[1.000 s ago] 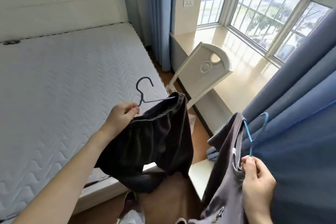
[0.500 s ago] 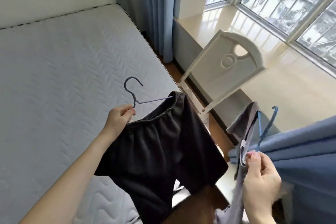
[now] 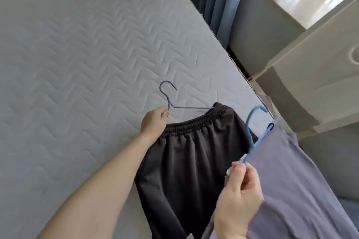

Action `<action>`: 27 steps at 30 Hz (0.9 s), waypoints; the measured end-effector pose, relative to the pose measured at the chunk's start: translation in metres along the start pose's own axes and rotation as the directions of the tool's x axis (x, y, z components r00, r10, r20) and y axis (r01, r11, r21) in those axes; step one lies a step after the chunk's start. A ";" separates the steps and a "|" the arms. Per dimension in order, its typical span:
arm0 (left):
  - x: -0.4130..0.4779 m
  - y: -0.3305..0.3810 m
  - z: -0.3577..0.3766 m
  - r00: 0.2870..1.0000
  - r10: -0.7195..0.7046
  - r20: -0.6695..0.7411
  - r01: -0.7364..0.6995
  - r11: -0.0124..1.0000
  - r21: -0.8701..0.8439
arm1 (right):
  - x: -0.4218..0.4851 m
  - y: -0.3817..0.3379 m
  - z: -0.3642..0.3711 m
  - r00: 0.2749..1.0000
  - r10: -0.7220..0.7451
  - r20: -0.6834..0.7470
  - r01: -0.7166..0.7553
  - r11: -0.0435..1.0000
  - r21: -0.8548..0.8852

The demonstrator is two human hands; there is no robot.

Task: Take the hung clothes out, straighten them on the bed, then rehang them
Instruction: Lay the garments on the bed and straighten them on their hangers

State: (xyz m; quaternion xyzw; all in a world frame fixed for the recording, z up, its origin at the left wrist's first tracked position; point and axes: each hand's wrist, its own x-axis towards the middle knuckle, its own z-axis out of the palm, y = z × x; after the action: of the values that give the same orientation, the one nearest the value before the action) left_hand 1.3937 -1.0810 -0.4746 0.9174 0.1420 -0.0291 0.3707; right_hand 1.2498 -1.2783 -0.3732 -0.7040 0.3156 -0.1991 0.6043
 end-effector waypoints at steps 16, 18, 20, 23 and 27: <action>0.015 -0.027 0.017 1.000 0.001 -0.004 0.000 0.992 0.124 | -0.001 0.031 0.021 0.996 -0.045 0.078 0.055 0.990 -0.126; -0.013 0.000 -0.010 1.000 -0.015 0.000 0.015 0.997 0.080 | -0.004 -0.010 -0.010 0.996 -0.076 0.051 0.081 0.992 -0.095; -0.057 0.035 -0.037 0.999 0.039 0.025 -0.039 0.999 0.001 | -0.012 -0.048 -0.054 0.992 -0.108 0.058 0.112 0.992 -0.067; -0.151 0.095 -0.076 0.982 0.168 0.085 -0.160 0.982 -0.097 | -0.026 -0.102 -0.136 0.988 -0.149 0.039 0.153 0.982 -0.109; -0.304 0.162 -0.124 0.970 0.209 0.128 -0.176 0.958 -0.227 | -0.059 -0.158 -0.269 0.985 -0.174 -0.017 0.171 0.978 -0.117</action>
State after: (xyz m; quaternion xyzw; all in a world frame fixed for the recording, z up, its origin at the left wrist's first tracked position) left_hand 1.1416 -1.1794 -0.2280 0.8767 0.0257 -0.0464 0.4781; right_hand 1.0613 -1.4219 -0.1620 -0.7595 0.2723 -0.2417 0.5390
